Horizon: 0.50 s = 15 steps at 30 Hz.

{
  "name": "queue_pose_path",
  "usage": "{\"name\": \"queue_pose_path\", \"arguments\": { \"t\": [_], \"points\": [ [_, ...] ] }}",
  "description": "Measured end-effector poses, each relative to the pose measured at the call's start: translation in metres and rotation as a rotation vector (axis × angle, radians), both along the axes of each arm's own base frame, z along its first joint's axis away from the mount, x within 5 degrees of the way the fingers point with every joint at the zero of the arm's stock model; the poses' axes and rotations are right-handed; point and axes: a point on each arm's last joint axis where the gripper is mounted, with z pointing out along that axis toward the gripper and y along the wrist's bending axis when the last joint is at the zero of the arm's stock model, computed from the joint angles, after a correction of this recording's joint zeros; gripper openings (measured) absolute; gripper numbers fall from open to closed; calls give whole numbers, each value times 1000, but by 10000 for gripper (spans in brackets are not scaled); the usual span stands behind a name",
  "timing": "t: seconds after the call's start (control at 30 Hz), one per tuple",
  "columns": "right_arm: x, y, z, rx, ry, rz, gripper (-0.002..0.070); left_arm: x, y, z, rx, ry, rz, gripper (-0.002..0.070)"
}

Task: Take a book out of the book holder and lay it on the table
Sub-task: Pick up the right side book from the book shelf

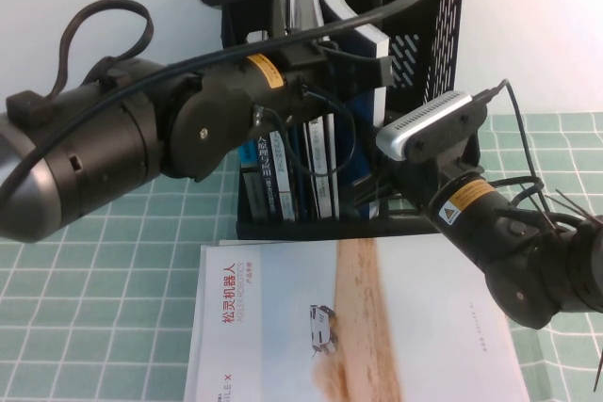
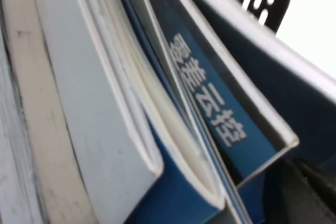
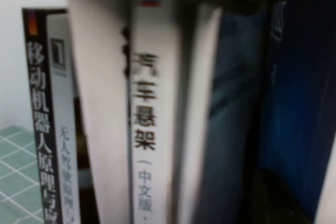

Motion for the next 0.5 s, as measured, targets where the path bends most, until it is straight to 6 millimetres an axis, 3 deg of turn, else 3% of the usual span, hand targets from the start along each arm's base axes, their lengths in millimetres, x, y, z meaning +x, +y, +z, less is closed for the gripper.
{"name": "queue_pose_path", "arguments": {
  "t": [0.23,0.5],
  "points": [
    [1,-1,1,22,-15,-14,128,-5,3,2,95,-15,-40,-3],
    [-1,-3,5,-19,-23,-41,128,-25,12,33,126,-127,-80,-3]
  ]
}}
